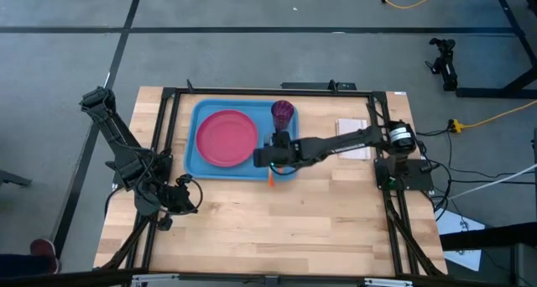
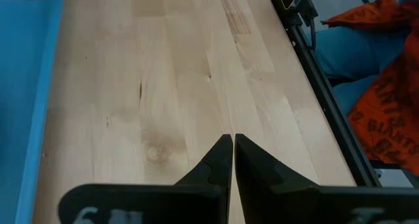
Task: Pick and place plate/cup/fork/spoon on tray
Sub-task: Put the orange fork on the blue serving tray to the left side of the orange spoon
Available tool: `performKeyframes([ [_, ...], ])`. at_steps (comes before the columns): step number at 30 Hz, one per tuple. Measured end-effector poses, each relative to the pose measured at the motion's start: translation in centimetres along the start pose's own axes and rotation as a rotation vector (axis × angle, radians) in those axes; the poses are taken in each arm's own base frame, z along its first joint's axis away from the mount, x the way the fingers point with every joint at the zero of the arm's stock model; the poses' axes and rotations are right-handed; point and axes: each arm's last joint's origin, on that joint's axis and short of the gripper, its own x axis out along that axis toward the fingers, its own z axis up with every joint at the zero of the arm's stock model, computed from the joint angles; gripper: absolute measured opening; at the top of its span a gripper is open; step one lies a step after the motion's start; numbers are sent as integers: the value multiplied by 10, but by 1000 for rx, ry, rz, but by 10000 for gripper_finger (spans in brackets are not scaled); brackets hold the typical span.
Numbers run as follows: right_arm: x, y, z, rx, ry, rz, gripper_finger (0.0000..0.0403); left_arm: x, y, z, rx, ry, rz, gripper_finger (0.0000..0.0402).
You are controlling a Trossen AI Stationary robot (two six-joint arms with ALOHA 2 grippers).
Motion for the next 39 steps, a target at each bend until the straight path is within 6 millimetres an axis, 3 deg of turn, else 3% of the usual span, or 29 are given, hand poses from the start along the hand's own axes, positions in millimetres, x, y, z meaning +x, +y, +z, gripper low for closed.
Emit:
performKeyframes([
  [10, 28, -10, 32, 102, 8, -25, 6, 0, 0, 0, 0, 0, 0, 11],
  [25, 75, -27, 43, 108, 78, -67, 5, 0, 0, 0, 0, -1, 0, 11],
  [39, 80, -31, 49, 116, 82, -87, 36, 0, 0, 0, 0, 0, 0, 11],
])
